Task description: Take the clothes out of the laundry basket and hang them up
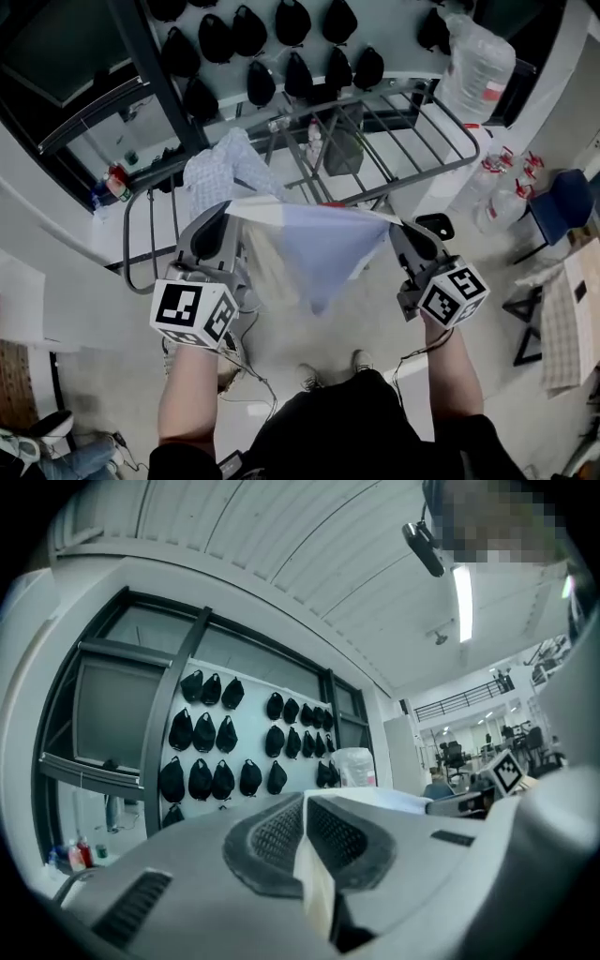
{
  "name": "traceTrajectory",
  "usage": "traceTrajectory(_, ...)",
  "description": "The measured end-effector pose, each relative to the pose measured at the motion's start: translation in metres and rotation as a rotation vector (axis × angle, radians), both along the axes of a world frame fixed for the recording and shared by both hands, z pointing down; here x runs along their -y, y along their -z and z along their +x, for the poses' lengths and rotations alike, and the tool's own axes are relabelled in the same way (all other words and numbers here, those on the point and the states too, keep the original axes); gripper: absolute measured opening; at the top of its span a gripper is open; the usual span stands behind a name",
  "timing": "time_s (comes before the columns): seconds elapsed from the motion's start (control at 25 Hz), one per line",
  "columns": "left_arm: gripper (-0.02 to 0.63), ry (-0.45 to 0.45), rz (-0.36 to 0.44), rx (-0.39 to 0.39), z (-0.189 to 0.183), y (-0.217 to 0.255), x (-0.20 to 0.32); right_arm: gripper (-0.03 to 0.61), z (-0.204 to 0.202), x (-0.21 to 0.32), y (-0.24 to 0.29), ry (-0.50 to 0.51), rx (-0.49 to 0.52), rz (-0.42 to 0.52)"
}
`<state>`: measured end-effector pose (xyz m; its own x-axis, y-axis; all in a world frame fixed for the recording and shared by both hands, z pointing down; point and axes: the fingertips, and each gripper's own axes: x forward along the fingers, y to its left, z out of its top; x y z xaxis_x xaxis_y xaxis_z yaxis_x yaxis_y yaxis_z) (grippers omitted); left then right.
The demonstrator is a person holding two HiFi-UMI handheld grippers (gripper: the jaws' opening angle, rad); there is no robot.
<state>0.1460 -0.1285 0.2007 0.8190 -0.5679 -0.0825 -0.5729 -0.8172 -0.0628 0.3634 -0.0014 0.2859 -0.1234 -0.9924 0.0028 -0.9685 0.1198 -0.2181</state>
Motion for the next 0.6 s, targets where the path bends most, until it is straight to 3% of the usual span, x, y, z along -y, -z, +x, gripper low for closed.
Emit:
traceTrajectory(0.28, 0.008, -0.041, -0.014, 0.012, 0.03, -0.009, -0.009, 0.012, 0.039, -0.02, 0.047, -0.099, -0.077, 0.053)
traceTrajectory(0.6, 0.008, -0.012, -0.02, 0.026, 0.079, -0.011, -0.025, 0.012, 0.092, -0.026, 0.066, -0.085, -0.073, 0.089)
